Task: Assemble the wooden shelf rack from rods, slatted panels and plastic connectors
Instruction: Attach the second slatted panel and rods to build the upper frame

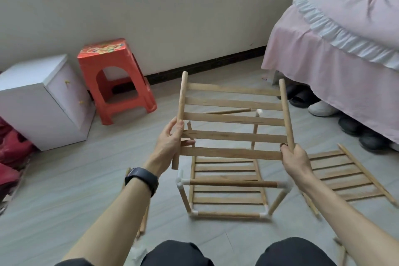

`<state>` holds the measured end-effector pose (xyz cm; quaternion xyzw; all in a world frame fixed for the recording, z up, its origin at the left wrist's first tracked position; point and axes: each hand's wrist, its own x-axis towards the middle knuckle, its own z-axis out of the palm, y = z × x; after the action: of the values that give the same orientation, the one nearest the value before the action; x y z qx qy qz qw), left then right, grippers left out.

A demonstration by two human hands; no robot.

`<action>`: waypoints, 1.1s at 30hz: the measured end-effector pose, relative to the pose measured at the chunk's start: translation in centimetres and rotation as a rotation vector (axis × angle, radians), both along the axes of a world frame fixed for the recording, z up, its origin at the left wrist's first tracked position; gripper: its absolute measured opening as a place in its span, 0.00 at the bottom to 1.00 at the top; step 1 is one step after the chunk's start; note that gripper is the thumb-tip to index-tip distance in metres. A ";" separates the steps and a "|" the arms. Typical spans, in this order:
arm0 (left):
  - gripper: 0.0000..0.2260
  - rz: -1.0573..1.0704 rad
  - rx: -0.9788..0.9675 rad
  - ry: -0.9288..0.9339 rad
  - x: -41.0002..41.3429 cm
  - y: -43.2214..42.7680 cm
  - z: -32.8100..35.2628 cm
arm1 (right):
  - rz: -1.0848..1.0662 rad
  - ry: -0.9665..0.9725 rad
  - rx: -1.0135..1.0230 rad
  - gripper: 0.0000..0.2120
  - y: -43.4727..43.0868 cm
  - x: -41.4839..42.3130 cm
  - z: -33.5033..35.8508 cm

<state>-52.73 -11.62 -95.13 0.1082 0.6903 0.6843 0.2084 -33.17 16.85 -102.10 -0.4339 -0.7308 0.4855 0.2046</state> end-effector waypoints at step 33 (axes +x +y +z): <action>0.15 0.075 -0.096 -0.413 -1.4 0.1 -10.3 | 0.163 -0.156 -0.009 0.26 2.6 -2.5 -6.7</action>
<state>-54.10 -11.56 -105.47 -0.0701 0.6683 0.6656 0.3247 -35.71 19.49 -108.76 -0.4104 -0.7752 0.4687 0.1050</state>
